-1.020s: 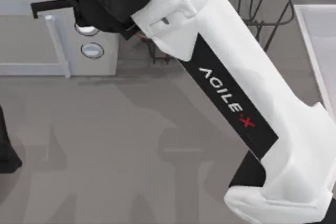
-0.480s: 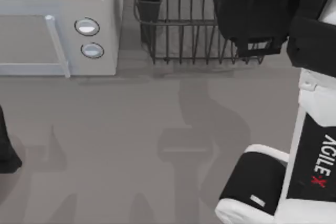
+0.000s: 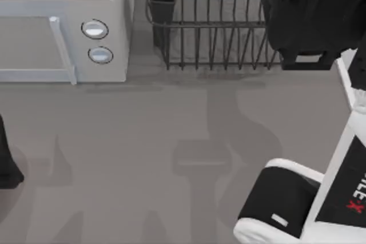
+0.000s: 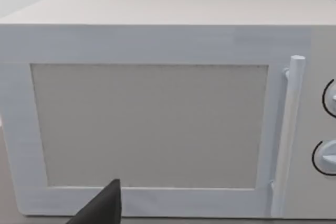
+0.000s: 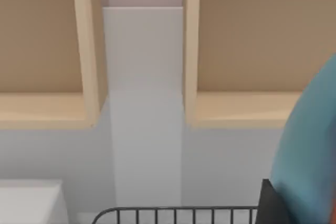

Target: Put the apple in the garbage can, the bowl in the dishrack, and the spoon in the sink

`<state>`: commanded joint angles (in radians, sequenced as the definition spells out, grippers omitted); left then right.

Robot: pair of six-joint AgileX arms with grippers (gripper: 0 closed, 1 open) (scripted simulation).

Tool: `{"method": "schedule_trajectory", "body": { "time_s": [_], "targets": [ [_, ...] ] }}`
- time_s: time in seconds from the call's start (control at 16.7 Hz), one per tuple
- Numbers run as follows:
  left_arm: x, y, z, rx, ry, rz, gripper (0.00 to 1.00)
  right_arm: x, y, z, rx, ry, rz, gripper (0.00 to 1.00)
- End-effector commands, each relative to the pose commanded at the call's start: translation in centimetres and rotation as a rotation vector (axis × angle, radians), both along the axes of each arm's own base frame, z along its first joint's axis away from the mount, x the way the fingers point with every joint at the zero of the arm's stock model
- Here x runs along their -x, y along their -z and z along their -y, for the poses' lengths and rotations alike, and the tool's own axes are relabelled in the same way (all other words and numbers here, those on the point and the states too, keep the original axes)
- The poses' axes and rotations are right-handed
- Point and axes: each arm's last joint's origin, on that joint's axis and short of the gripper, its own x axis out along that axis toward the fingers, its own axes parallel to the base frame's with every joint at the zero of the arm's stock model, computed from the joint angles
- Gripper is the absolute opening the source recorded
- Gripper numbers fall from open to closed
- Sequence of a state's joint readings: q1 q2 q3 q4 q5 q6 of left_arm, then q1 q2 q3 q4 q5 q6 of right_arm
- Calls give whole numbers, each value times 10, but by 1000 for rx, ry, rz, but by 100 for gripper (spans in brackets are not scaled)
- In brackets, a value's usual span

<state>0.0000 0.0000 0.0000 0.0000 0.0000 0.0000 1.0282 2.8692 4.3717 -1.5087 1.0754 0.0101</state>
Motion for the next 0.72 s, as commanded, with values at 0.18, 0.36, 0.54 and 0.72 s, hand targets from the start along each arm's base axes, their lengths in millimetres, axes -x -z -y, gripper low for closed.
{"method": "schedule_trajectory", "body": {
  "time_s": [0.18,0.36,0.54,0.72],
  "targets": [
    [0,0,0,0,0,0,100,-9,7,-5,-1,-1,0,0],
    [0,0,0,0,0,0,100,-38,31,-16,-3,0,1,0],
    [0,0,0,0,0,0,100,-79,67,-25,-1,1,1,0],
    [0,0,0,0,0,0,100,-124,112,-25,2,-1,-1,0]
  ]
}}
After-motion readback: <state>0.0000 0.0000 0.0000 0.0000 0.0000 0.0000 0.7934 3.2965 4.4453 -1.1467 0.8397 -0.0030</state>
